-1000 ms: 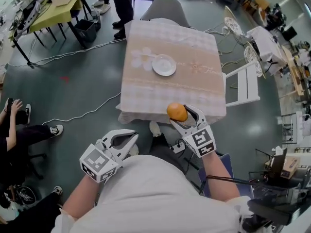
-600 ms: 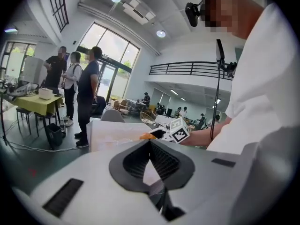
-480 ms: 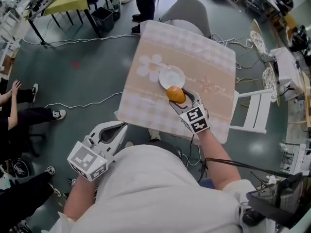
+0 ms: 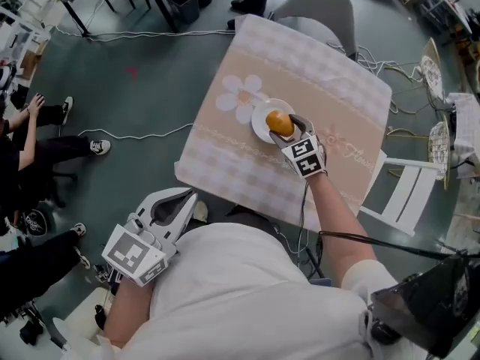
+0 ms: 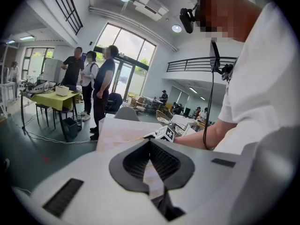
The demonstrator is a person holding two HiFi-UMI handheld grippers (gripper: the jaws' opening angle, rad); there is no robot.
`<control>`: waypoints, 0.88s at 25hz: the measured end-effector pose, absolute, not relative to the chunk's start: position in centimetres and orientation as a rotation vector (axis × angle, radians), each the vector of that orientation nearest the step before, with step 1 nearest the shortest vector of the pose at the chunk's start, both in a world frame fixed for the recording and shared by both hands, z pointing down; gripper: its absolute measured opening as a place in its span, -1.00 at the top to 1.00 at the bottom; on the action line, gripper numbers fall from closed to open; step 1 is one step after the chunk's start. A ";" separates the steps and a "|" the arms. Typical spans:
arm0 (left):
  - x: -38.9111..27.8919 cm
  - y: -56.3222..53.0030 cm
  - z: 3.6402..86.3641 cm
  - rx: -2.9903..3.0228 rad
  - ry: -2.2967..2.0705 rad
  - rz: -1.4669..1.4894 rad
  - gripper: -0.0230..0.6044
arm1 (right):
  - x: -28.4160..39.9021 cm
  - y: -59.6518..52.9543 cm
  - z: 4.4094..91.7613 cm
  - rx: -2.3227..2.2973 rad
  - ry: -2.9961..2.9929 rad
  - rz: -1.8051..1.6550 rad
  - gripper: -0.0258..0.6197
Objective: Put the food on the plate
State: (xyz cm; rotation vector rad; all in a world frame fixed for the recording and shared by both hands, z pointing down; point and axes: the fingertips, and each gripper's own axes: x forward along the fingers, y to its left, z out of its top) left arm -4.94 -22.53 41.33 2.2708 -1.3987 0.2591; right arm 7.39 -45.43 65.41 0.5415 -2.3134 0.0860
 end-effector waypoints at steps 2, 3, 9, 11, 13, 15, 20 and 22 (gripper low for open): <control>-5.0 -22.9 41.6 2.242 -1.422 0.266 0.90 | 7.2 -46.4 66.6 0.524 -2.304 0.088 -0.09; -5.1 -23.0 41.7 2.229 -1.433 0.272 0.90 | 7.2 -46.7 67.1 0.515 -2.301 0.090 -0.09; -5.3 -23.3 42.0 2.173 -1.481 0.279 0.90 | 7.0 -47.1 68.5 0.473 -2.284 0.056 -0.09; -5.1 -23.5 42.0 2.163 -1.483 0.278 0.90 | 7.1 -47.2 68.7 0.463 -2.284 0.039 -0.09; -4.9 -23.6 42.1 2.159 -1.484 0.284 0.90 | 6.9 -47.2 68.8 0.458 -2.292 0.033 -0.10; -4.6 -23.8 42.2 2.156 -1.484 0.288 0.90 | 6.9 -47.1 68.8 0.447 -2.291 0.022 -0.10; -4.2 -24.0 42.1 2.154 -1.490 0.294 0.90 | 6.9 -47.0 68.8 0.436 -2.290 0.020 -0.10; -4.2 -24.1 42.1 2.152 -1.492 0.294 0.90 | 6.9 -46.9 68.8 0.433 -2.290 0.017 -0.10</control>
